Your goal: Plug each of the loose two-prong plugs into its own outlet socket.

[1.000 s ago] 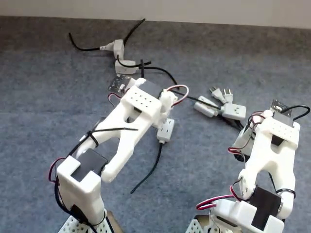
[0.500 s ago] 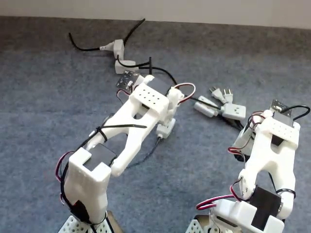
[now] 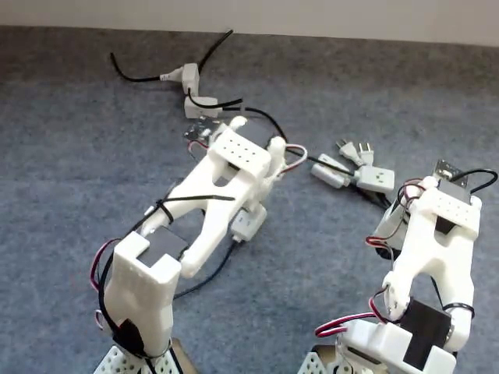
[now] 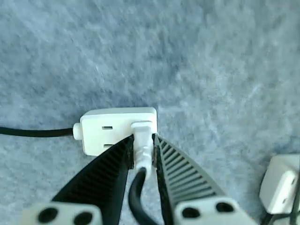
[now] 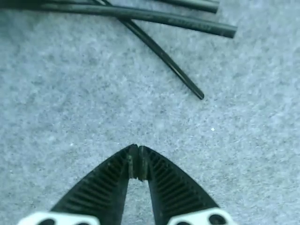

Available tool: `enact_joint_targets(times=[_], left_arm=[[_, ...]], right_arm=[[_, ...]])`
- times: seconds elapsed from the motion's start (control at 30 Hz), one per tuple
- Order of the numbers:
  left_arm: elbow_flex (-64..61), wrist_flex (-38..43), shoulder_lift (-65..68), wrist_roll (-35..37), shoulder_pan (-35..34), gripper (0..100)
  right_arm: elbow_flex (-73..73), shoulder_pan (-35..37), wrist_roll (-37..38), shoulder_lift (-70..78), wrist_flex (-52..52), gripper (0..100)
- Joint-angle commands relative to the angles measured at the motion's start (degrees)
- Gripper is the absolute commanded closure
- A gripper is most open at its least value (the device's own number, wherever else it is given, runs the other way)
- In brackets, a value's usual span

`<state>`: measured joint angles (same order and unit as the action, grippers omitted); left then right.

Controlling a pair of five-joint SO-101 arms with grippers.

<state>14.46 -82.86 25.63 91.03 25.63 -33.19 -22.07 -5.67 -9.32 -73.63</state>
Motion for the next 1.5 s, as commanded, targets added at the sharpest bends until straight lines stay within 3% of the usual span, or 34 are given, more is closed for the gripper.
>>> enact_joint_targets(times=[0.0, 0.37, 0.63, 1.03, 1.3, 1.47], left_arm=[[1.5, -0.9, -0.4, -1.2, -6.5, 99], [0.0, -0.8, 2.7, -19.3, -13.6, 99], [2.1, -2.8, 14.8, -22.2, -13.1, 99], [12.5, -15.2, 15.1, -56.9, -13.6, 98], [13.4, -18.2, 15.0, -74.1, -13.3, 81], [13.4, -18.2, 9.9, -82.9, -13.5, 77]], right_arm=[[0.4, -0.6, -0.5, -0.4, 0.5, 99.1], [0.4, -0.5, -0.7, -0.4, 0.7, 99.1], [0.2, -0.6, -0.7, -0.3, 2.1, 99.1], [0.2, -0.6, -0.4, -0.3, 2.0, 99.1], [0.2, -0.6, -0.4, -0.3, 2.0, 99.1], [0.2, -0.6, -0.4, -0.3, 2.1, 99.1]])
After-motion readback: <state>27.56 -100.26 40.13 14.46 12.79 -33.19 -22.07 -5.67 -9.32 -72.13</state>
